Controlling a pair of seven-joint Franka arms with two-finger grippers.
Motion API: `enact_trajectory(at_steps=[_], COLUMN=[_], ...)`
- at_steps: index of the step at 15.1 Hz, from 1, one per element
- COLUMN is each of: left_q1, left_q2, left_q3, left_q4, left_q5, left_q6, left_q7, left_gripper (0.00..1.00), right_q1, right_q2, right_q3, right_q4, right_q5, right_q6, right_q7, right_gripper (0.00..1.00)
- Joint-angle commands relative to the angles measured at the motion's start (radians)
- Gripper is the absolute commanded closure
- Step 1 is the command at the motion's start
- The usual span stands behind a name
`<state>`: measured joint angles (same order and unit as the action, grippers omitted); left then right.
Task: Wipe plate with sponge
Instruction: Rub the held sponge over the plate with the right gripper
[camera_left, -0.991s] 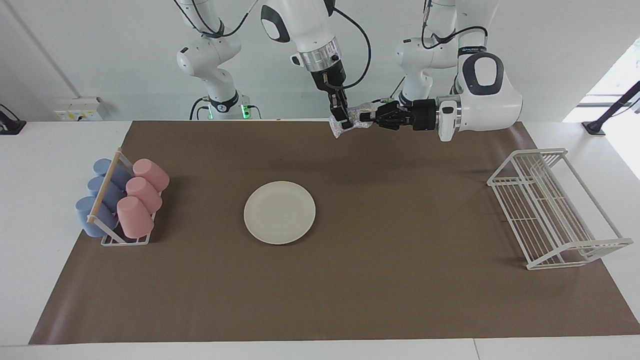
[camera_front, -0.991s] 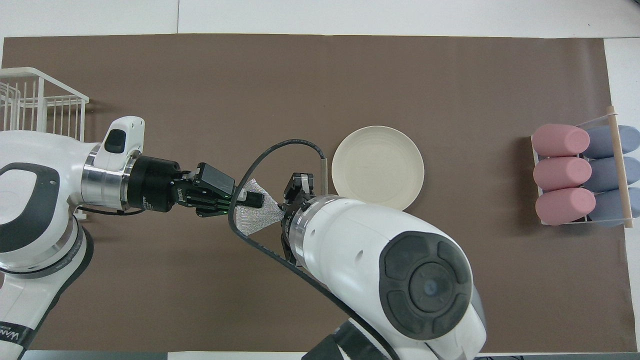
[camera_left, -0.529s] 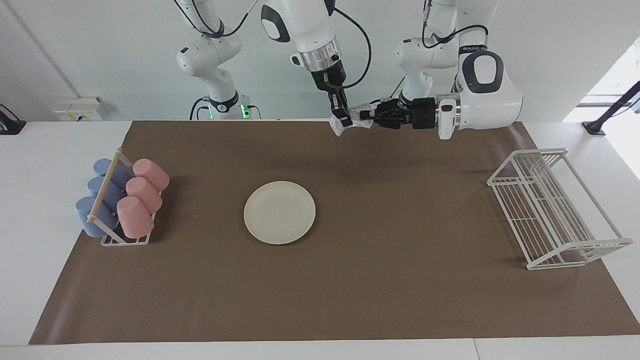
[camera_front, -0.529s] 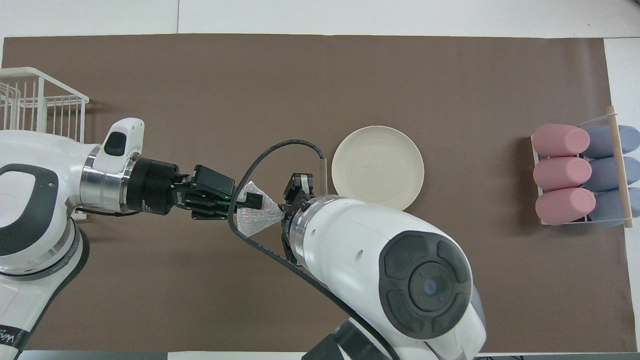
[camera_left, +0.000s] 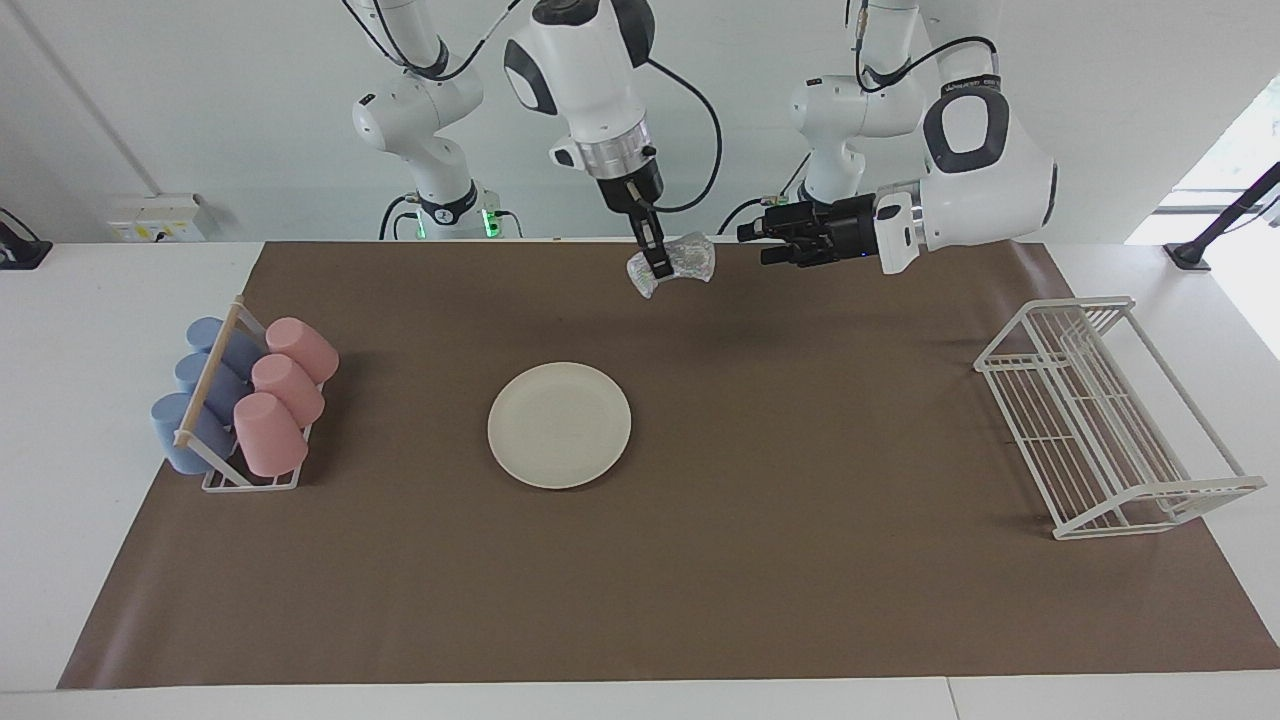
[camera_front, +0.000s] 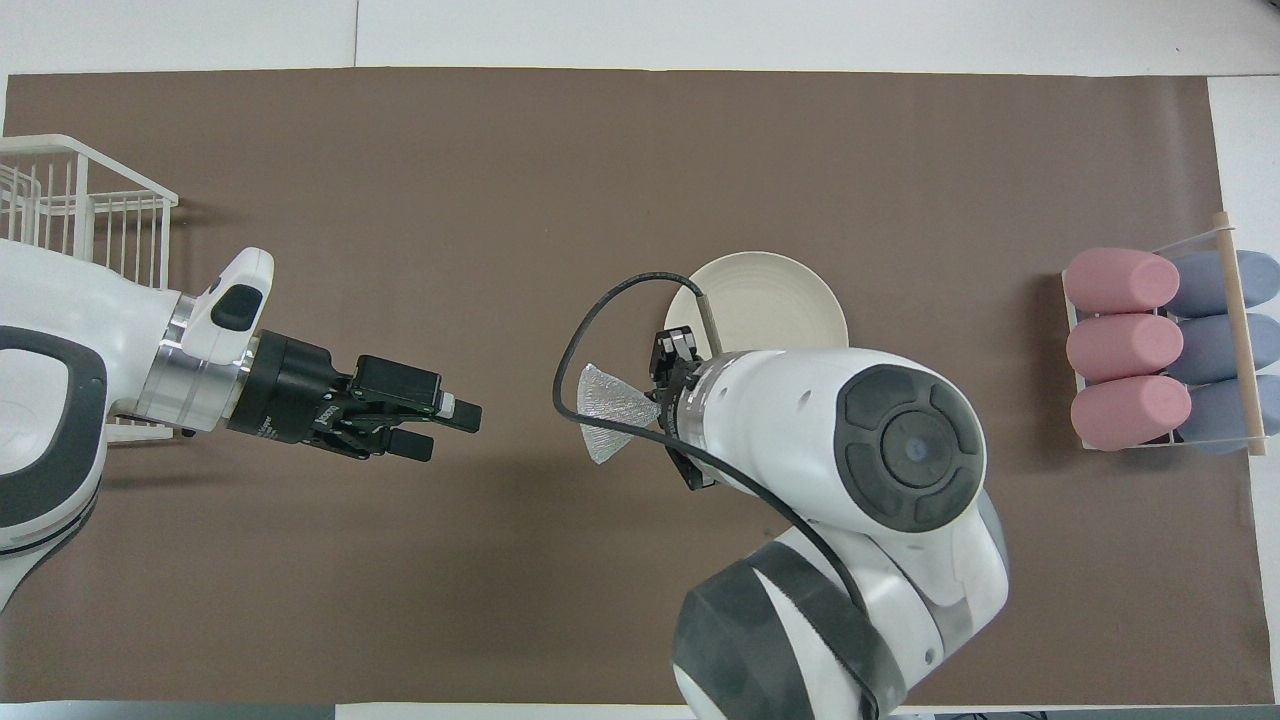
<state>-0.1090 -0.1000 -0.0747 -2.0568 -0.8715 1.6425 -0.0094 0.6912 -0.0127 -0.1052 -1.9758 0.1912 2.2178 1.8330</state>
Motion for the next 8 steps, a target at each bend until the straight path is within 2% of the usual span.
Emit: enact_trajectory(at_steps=[1, 4, 6, 8], left_q1=[0.002, 0.028, 0.043, 0.049], left_q2=[-0.010, -0.004, -0.003, -0.003], left_q3=[0.000, 0.000, 0.000, 0.000], left_q4=[0.007, 0.010, 0.017, 0.017], left_q5=[0.197, 0.391, 0.494, 0.577], left_q6=[0.043, 0.091, 0.115, 0.140], left_q7=[-0.020, -0.015, -0.014, -0.017], left_gripper=[0.00, 0.00, 0.00, 0.00], right_q1=[-0.047, -0.140, -0.168, -0.157], right_q2=[0.088, 0.125, 0.189, 0.261], right_q3=[0.009, 0.009, 0.009, 0.010], right_q4=[-0.081, -0.208, -0.218, -0.216], right_q5=[0.001, 0.004, 0.008, 0.019], right_q6=[0.152, 0.316, 0.336, 0.440], right_q7=[-0.153, -0.349, -0.421, -0.425], right_gripper=[1.00, 1.00, 1.00, 1.00])
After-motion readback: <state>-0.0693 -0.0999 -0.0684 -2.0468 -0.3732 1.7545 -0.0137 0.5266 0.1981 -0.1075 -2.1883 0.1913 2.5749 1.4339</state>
